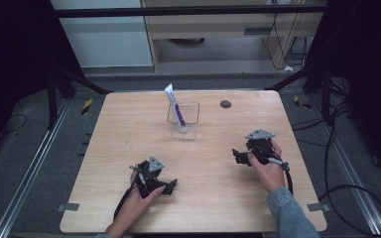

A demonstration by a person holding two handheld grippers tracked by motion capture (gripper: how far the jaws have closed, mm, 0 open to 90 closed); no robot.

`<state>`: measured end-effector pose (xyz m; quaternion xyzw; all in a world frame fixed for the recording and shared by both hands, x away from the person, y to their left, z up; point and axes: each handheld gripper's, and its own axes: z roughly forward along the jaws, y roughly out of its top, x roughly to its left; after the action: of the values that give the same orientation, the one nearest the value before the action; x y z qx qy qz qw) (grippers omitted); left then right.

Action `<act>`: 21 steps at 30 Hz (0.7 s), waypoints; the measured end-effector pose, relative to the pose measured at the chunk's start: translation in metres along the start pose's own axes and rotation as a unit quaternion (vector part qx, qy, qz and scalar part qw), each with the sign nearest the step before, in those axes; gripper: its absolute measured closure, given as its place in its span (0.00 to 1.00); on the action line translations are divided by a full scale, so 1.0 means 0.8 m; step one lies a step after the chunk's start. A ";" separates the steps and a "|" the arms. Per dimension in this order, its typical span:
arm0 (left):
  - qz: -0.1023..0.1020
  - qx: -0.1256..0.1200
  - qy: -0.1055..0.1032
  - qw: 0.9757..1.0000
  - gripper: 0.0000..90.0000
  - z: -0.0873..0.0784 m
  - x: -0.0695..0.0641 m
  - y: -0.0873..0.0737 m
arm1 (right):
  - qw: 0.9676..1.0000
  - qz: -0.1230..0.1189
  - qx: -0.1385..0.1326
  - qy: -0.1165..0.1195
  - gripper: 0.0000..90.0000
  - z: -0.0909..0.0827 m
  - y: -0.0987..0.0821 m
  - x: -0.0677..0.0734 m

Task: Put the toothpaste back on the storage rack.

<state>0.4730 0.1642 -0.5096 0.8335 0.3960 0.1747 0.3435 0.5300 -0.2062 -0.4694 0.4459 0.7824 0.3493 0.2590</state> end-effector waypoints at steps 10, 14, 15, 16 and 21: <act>0.000 0.000 0.000 1.000 0.00 0.000 0.000 0.000 | 0.999 0.032 0.001 -0.004 0.10 0.001 -0.016 -0.019; 0.000 0.000 0.000 1.000 0.00 0.000 0.000 0.000 | 0.999 0.050 -0.002 -0.013 0.10 0.006 -0.019 -0.031; 0.000 0.000 0.000 1.000 0.00 0.000 0.000 0.000 | 0.998 0.056 -0.001 -0.014 0.10 0.008 -0.020 -0.035; 0.000 0.000 0.000 1.000 0.00 0.000 0.000 0.000 | 0.998 0.060 -0.001 -0.017 0.10 0.010 -0.021 -0.038; 0.000 0.000 0.000 1.000 0.00 0.000 0.000 0.000 | 0.996 0.081 0.003 -0.027 0.10 0.020 -0.028 -0.049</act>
<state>0.4730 0.1641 -0.5096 0.8334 0.3960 0.1748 0.3435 0.5483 -0.2437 -0.4928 0.5177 0.7376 0.3545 0.2495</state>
